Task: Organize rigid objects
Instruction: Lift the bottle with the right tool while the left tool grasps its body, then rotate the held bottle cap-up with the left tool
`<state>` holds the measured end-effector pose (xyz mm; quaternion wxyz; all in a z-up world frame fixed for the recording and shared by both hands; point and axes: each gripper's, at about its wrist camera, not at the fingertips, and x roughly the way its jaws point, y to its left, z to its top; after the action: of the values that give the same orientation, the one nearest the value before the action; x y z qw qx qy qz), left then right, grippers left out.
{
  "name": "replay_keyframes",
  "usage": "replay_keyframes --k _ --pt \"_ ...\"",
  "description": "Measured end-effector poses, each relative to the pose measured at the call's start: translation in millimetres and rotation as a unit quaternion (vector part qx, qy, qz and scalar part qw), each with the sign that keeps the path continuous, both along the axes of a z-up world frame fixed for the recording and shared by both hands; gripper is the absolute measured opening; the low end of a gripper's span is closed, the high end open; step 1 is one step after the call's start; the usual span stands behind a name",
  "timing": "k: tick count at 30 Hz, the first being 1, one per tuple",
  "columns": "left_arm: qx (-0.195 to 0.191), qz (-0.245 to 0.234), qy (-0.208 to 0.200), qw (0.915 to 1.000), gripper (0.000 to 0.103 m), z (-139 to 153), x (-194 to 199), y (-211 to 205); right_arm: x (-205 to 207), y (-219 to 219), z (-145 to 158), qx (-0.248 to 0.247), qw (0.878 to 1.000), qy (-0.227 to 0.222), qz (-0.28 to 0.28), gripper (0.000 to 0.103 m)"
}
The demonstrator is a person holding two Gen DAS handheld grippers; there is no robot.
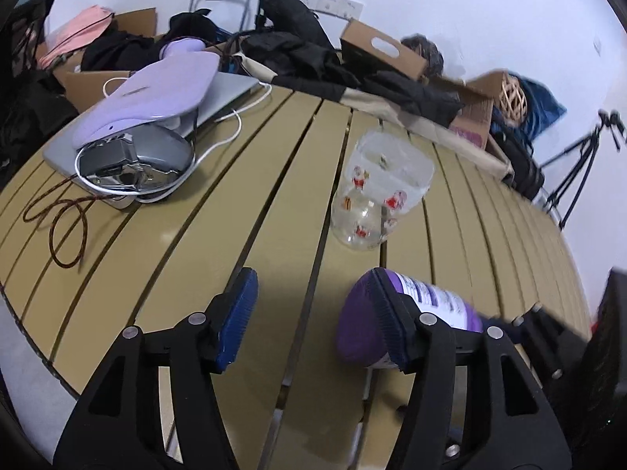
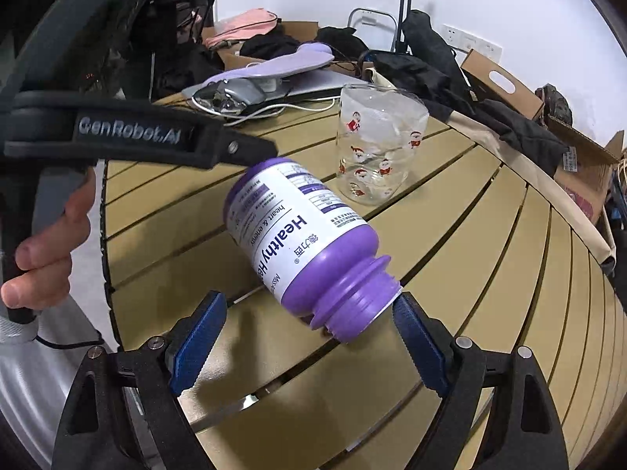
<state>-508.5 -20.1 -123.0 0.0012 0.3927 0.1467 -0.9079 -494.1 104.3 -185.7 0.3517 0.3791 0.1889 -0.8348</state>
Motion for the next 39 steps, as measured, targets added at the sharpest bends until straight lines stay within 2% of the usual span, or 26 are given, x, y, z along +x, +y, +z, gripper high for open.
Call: replay_keyframes --k 2,5,8,11,16,19,21,22,23,24,25,27,29,30,31,32,33,34,36,38,39 --pt "0.029 0.008 0.018 0.9994 0.055 6 2 -7 -1 0 1 -0.015 1.0 -0.01 0.001 0.087" --pt "0.034 0.008 0.032 0.9989 0.058 9 3 -6 2 -1 4 -0.025 1.0 -0.006 0.009 0.073" --pt "-0.002 -0.012 0.0 0.9999 0.057 0 -4 7 4 -6 4 -0.024 1.0 -0.001 0.013 0.072" --pt "-0.007 -0.022 0.003 0.9997 0.051 -1 -1 7 -2 -1 6 -0.012 0.999 0.023 -0.027 0.073" --pt "-0.003 -0.041 -0.004 0.9991 0.051 -3 7 9 -19 24 15 -0.039 0.995 0.017 -0.095 0.073" --pt "-0.025 -0.059 0.003 0.9979 0.051 1 14 19 -25 31 16 -0.049 0.992 0.009 -0.115 0.073" --pt "-0.046 -0.072 0.02 0.9962 0.06 10 16 24 -28 30 16 -0.045 0.991 0.013 -0.128 0.073" --pt "-0.057 -0.089 0.028 0.994 0.071 15 16 29 -29 31 17 -0.045 0.99 0.014 -0.135 0.073" --pt "-0.08 -0.121 0.028 0.989 0.078 18 13 39 -30 35 18 -0.049 0.988 0.012 -0.145 0.073" --pt "-0.11 -0.162 0.017 0.9805 0.09 19 8 51 -34 41 19 -0.057 0.986 0.007 -0.155 0.073" --pt "-0.155 -0.214 -0.001 0.9644 0.094 17 4 67 -37 47 21 -0.066 0.984 0.0 -0.164 0.073" --pt "-0.286 -0.288 -0.012 0.9137 0.096 7 -2 99 -40 58 22 -0.086 0.98 -0.018 -0.176 0.073" --pt "-0.369 -0.362 -0.016 0.8556 0.096 -11 -7 121 -43 63 23 -0.096 0.979 -0.026 -0.177 0.073" --pt "-0.386 -0.381 -0.021 0.84 0.09 -19 -10 125 -44 64 23 -0.095 0.979 -0.025 -0.18 0.073" --pt "-0.389 -0.397 -0.035 0.8307 0.076 -27 -14 126 -44 65 23 -0.094 0.979 -0.025 -0.182 0.073" --pt "-0.403 -0.393 -0.037 0.8257 0.068 -36 -20 126 -45 67 23 -0.095 0.978 -0.026 -0.184 0.073" --pt "-0.398 -0.398 -0.061 0.8242 0.061 -44 -28 122 -46 69 22 -0.096 0.977 -0.028 -0.187 0.073" --pt "-0.385 -0.398 -0.072 0.8293 0.06 -46 -32 118 -48 70 22 -0.098 0.977 -0.03 -0.19 0.073" --pt "-0.353 -0.392 -0.078 0.846 0.06 -47 -41 107 -51 75 21 -0.103 0.975 -0.035 -0.195 0.073" --pt "-0.332 -0.386 -0.075 0.8572 0.06 -48 -47 98 -54 80 20 -0.109 0.972 -0.041 -0.204 0.073" --pt "-0.33 -0.385 -0.069 0.8592 0.06 -47 -49 96 -57 83 20 -0.115 0.969 -0.046 -0.212 0.073"
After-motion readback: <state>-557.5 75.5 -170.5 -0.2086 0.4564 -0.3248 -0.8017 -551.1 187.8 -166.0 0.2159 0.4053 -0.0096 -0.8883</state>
